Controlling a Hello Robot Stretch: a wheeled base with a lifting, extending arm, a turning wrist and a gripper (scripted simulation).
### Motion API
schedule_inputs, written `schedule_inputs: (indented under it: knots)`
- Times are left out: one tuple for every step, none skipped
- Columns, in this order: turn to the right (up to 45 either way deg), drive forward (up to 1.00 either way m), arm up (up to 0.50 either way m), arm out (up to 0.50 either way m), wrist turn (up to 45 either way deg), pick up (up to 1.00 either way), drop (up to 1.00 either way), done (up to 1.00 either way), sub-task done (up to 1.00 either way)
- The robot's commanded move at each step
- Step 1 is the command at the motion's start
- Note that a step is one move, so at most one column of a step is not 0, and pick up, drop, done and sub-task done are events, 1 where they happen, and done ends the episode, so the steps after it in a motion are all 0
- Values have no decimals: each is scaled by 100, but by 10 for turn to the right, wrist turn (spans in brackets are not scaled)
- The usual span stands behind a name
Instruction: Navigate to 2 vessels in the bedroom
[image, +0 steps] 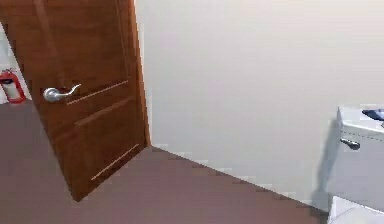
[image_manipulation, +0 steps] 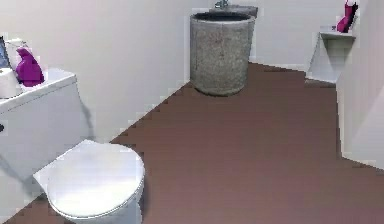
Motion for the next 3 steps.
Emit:
schedule_inputs:
  knots:
    - [-450, 0, 0, 0, 0, 0, 0, 0, 0]
    - [-120, 0, 0, 0, 0, 0, 0, 0, 0]
    - [0, 100, 0, 0, 0, 0, 0, 0, 0]
